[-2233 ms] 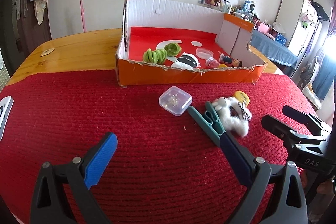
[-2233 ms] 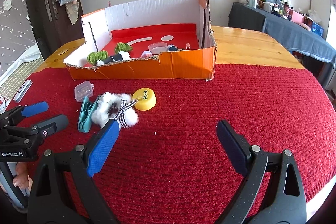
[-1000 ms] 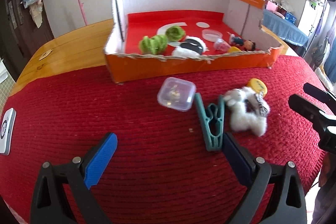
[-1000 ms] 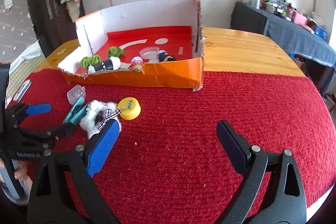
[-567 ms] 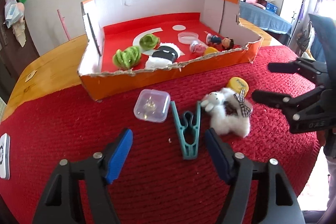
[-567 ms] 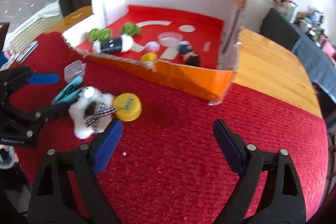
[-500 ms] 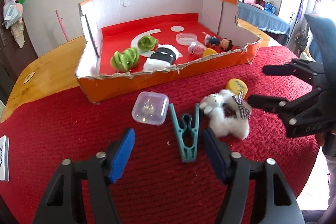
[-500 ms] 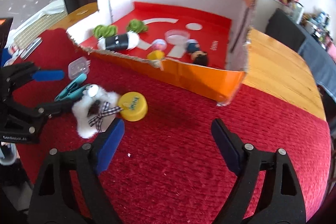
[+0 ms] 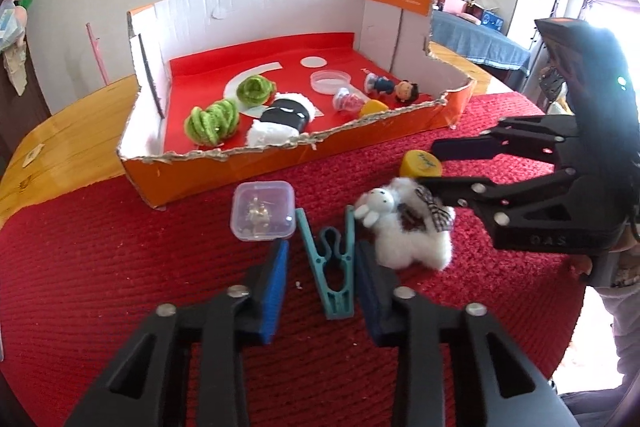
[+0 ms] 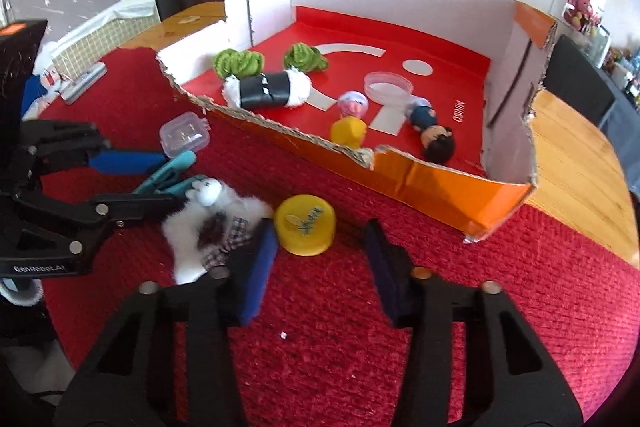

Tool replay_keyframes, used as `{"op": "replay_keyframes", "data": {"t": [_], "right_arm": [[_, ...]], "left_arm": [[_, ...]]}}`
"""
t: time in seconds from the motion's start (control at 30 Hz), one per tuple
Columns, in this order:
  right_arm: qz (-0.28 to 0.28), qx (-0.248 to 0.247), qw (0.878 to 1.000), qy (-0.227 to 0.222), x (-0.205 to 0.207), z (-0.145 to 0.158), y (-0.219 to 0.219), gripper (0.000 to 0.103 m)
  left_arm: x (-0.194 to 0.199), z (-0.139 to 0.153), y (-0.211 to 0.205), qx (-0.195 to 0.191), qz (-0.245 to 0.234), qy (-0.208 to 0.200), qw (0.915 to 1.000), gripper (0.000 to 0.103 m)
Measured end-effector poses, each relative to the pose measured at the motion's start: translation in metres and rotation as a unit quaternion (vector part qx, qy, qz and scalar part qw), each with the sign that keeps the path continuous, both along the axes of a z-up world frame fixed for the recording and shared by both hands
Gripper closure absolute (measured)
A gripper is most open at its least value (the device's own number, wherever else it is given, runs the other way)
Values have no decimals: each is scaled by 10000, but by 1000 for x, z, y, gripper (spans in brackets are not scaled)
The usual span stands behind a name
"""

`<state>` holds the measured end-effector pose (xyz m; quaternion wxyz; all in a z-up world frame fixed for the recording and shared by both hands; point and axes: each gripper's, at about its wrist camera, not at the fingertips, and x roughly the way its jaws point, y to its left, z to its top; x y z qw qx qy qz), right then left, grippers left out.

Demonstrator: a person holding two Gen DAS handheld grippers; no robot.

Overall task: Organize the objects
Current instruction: 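Close the left tool on the teal clothespin while the right tool grasps the yellow cap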

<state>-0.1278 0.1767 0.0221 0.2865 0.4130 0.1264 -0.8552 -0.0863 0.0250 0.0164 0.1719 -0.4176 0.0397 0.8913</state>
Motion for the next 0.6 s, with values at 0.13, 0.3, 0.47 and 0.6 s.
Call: {"op": "replay_keyframes", "data": {"t": [0.13,0.3,0.47,0.6], "right_arm": [[-7,-98,10000,7,-1,1,0,74],[-107,-313,9994,125,8,13,5,74],[-146,-563,9979,287,22,30,9,74],[-193,-691,9964,460,32,46,10,74]], "left_arm": [[2,0,2,26,-45,13,10000,78],[6,2,-1,139,-44,-13,9999,78],[12,12,-3,231,-65,109,9997,78],[18,22,-5,273,-84,229,9993,78]]}}
